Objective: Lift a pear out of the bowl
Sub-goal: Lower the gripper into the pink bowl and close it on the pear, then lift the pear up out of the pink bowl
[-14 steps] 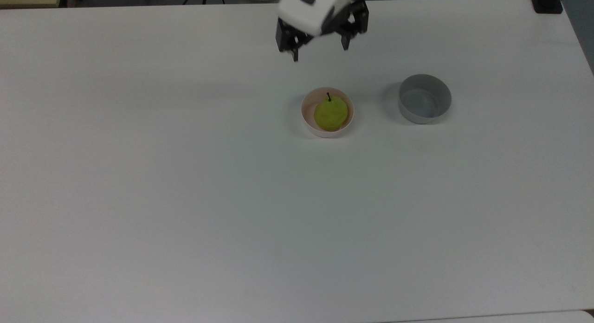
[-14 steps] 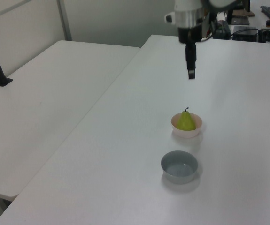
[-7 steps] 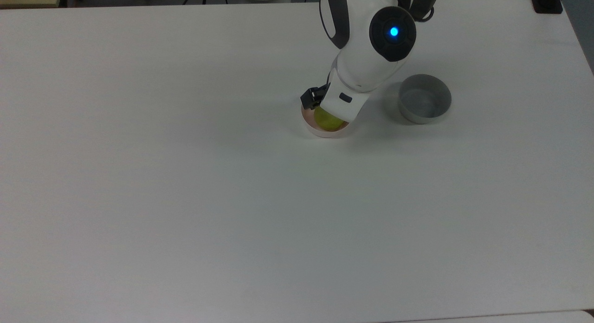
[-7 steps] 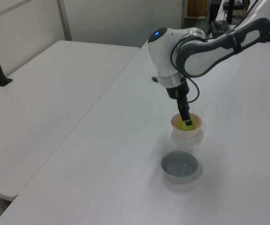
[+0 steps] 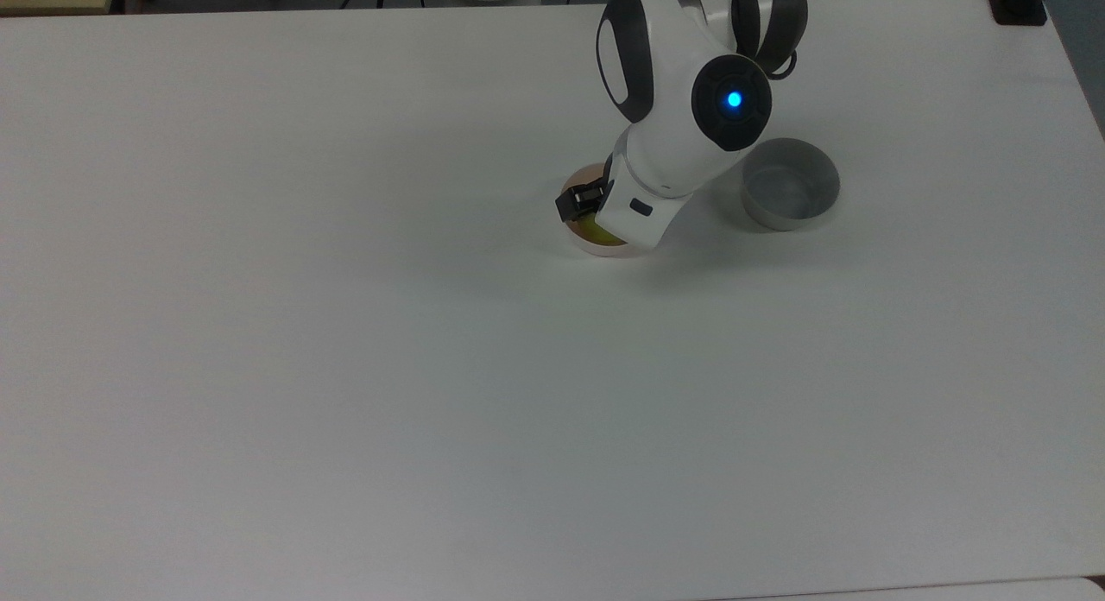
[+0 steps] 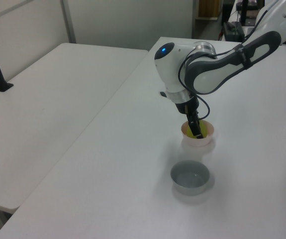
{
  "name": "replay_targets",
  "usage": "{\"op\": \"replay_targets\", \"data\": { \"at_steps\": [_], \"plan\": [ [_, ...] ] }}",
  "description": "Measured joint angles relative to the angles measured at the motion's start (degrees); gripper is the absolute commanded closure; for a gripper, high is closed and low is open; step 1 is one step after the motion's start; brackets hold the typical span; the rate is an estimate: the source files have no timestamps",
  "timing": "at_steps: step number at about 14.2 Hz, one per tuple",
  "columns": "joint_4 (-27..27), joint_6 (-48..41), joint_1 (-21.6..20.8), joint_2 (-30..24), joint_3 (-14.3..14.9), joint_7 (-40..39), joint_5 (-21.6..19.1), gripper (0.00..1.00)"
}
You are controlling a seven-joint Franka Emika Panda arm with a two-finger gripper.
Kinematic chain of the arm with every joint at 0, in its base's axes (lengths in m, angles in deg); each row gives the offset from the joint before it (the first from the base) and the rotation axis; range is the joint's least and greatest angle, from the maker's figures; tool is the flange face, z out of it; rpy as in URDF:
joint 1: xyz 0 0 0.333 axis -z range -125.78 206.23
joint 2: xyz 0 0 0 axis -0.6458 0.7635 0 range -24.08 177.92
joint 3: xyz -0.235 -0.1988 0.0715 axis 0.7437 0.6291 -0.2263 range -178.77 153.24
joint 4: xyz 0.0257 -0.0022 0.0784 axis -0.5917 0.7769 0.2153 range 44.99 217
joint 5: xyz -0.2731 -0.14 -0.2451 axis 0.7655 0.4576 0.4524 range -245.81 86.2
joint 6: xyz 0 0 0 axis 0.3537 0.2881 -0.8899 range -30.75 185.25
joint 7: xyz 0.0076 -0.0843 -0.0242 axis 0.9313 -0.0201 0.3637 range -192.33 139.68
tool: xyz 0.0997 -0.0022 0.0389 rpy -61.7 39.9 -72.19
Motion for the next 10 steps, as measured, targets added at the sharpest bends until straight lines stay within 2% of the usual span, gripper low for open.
{"op": "replay_targets", "data": {
  "at_steps": [7,10],
  "plan": [
    [-0.16,0.0,-0.66,-0.06,0.02,0.0,0.98,0.36],
    [-0.51,0.0,-0.62,-0.78,0.22,0.0,0.98,0.36]
  ]
}}
